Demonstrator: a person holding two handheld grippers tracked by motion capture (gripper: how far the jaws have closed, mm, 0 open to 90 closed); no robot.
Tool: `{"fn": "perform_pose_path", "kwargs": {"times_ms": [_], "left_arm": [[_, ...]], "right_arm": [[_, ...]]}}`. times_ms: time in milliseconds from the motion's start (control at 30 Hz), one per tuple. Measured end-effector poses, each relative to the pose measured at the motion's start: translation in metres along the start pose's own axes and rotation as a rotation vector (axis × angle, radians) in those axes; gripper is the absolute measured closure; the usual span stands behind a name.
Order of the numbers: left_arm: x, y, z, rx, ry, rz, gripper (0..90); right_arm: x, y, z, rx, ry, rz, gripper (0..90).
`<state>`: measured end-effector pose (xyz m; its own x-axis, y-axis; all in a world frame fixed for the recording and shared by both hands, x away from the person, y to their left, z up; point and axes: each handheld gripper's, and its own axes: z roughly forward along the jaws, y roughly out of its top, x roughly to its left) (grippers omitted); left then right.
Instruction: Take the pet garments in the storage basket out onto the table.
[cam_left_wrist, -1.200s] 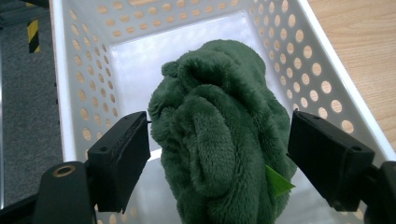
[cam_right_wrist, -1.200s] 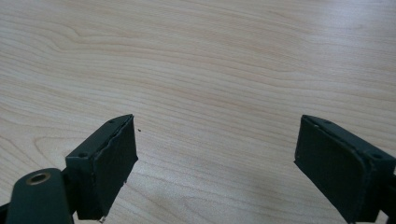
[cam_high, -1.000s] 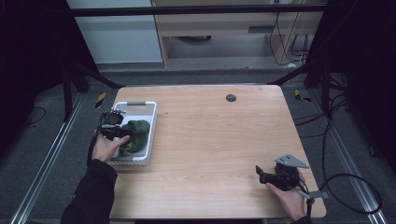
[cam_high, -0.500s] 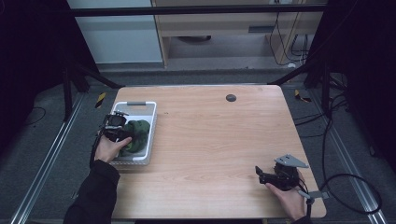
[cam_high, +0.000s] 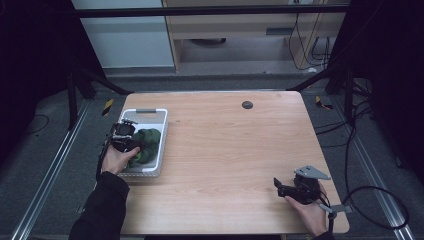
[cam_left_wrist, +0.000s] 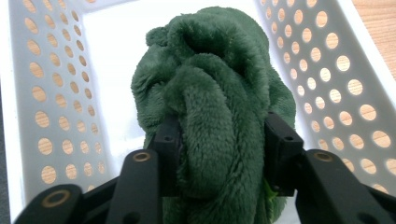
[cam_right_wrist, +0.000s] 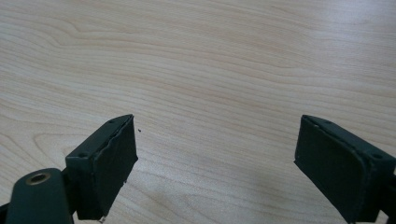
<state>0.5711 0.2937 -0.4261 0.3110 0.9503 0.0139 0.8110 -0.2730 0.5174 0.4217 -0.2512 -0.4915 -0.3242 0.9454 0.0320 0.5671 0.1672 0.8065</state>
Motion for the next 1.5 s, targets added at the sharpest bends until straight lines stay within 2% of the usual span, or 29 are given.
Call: {"fn": "perform_pose_path", "kwargs": {"times_ms": [167,567,667,933,1233,1500], "left_arm": [[-0.001,-0.001,-0.002,-0.005,0.006,0.001,60.4],[0.005,-0.005,-0.016,-0.064,-0.037,-0.028,64.3],[0.007,-0.004,-0.022,-0.071,-0.033,-0.025,64.6],[0.009,-0.002,-0.041,-0.106,-0.025,-0.003,64.7],[0.006,-0.003,-0.066,-0.138,-0.004,0.049,64.7],[0.002,-0.002,-0.085,-0.172,-0.013,0.090,64.7]], "right_arm": [[0.000,0.000,0.000,0.001,-0.001,-0.003,12.7],[0.000,0.000,0.001,0.004,-0.003,-0.004,12.7],[0.000,-0.001,0.001,0.005,-0.003,-0.004,12.7],[0.000,0.000,0.001,0.005,-0.003,-0.005,12.7],[0.000,0.000,0.001,0.004,-0.006,-0.006,12.6],[0.000,0.000,0.001,0.002,-0.009,-0.005,12.4]]}}
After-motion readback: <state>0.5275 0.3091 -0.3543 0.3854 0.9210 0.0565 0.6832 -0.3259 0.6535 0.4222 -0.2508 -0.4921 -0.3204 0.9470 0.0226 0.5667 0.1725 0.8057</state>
